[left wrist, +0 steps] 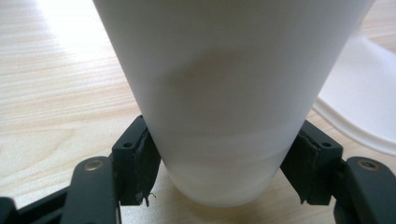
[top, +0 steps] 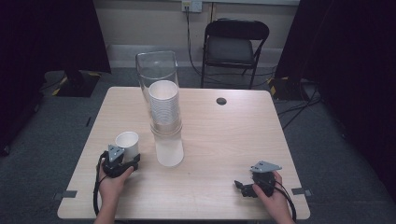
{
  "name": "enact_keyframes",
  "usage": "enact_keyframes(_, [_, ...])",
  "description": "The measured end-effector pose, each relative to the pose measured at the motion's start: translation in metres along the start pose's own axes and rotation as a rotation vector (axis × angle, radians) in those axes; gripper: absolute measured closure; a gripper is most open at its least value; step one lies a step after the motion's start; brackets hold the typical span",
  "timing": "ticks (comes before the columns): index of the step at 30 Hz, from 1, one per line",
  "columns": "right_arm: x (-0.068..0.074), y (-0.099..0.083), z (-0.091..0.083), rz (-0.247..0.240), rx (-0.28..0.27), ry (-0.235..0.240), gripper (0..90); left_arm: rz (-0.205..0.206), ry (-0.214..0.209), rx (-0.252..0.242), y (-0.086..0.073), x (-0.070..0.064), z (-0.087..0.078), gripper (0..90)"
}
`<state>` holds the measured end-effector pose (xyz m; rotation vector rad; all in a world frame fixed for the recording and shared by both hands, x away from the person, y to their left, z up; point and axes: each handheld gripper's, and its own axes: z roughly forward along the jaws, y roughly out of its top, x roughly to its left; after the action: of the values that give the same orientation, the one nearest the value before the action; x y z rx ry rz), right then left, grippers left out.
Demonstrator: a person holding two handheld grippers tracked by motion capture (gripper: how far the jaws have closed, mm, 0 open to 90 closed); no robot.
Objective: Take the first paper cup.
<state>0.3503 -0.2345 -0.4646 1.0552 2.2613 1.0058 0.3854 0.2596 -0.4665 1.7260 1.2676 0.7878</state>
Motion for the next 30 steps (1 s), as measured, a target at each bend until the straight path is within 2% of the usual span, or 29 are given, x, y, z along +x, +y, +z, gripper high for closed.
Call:
enact_keyframes(5, [0.000,0.000,0.000,0.001,0.001,0.001,8.1,0.009,0.012,0.028,0.003,0.000,0.004,34.1])
enact_keyframes(17, [0.000,0.000,0.000,0.001,0.000,0.001,8.0,-0.010,0.038,0.083,0.007,0.001,0.013,33.8])
enact_keyframes(20, [0.000,0.000,0.000,0.000,0.000,0.001,8.1,0.007,0.038,0.096,0.008,0.001,0.015,33.8])
enact_keyframes(23, [0.000,0.000,0.000,0.000,0.001,0.001,8.0,0.008,0.040,0.110,0.009,0.000,0.018,33.6])
enact_keyframes(26, [0.000,0.000,0.000,0.001,0.001,0.001,8.0,0.000,0.049,0.126,0.009,0.001,0.017,33.3])
enact_keyframes(28, [0.000,0.000,0.000,0.000,0.000,0.000,8.0,-0.019,0.052,0.113,0.009,0.001,0.018,32.4])
enact_keyframes(30, [0.000,0.000,0.000,0.000,0.000,0.001,8.1,-0.022,0.058,0.119,0.009,0.002,0.018,28.6])
